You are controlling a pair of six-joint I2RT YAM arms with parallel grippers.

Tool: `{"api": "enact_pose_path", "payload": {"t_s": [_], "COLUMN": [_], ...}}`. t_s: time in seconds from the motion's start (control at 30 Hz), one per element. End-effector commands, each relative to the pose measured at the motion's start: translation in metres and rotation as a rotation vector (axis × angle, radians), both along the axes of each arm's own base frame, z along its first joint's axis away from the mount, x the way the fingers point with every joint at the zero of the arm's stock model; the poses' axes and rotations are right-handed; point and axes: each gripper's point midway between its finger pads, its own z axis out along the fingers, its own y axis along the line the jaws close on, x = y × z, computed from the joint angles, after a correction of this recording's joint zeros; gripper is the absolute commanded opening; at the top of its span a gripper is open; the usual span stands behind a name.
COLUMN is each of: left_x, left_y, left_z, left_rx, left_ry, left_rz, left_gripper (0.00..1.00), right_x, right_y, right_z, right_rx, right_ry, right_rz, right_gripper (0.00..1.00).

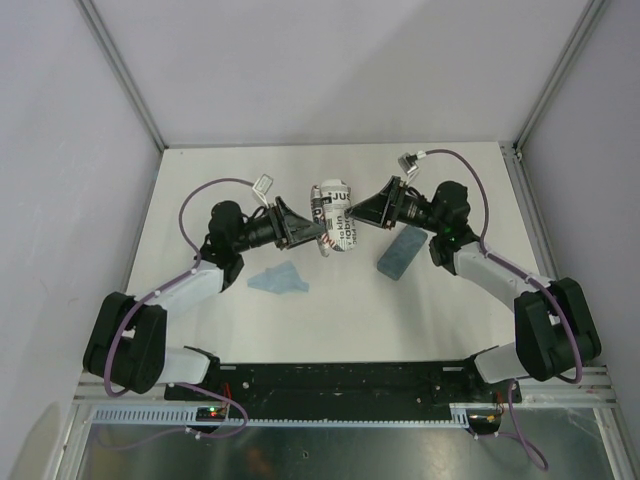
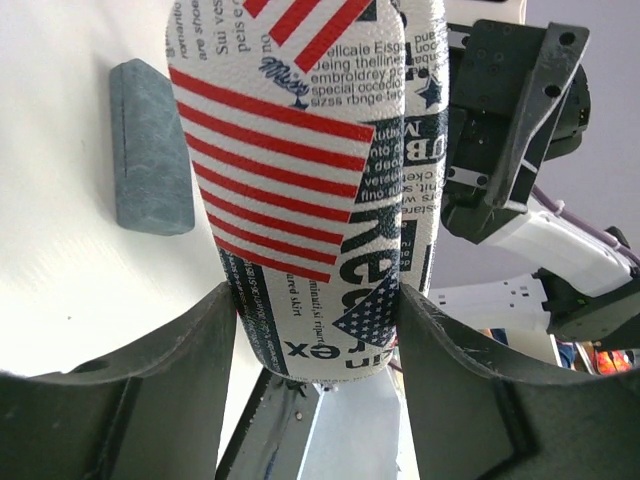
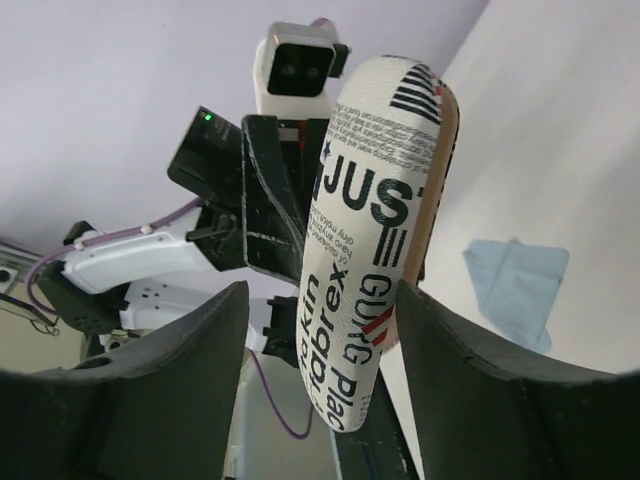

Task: Organize the sunglasses
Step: Pass from the left arm to the right

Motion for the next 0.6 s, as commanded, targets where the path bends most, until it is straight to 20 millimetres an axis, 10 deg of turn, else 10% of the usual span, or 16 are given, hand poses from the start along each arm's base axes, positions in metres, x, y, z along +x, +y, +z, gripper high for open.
{"api": "enact_pose_path", "payload": {"t_s": [0.0, 0.2, 0.57], "left_x": [-0.006, -0.008, -0.009], "left_y": [-0.006, -0.009, -0.01], "left_z": [0.034, 0.035, 0.031], "left_rx": [-0.052, -0.053, -0.05], "left_ry": [-0.086, -0.087, -0.081], "left_rz": [-0.042, -0.06, -0.078], "left_gripper": [0.24, 0.25, 0.26], "right_x": [-0.022, -0.023, -0.027], "right_y": [0.006, 0.01, 0.02], "right_z": [0.035, 0.035, 0.03], "right_rx": [0.094, 0.11, 0.137], "right_ry": [-0.087, -0.068, -0.042], "right_rz": [0.081, 0.096, 0.144], "right_gripper": [0.58, 0.31, 0.14]}}
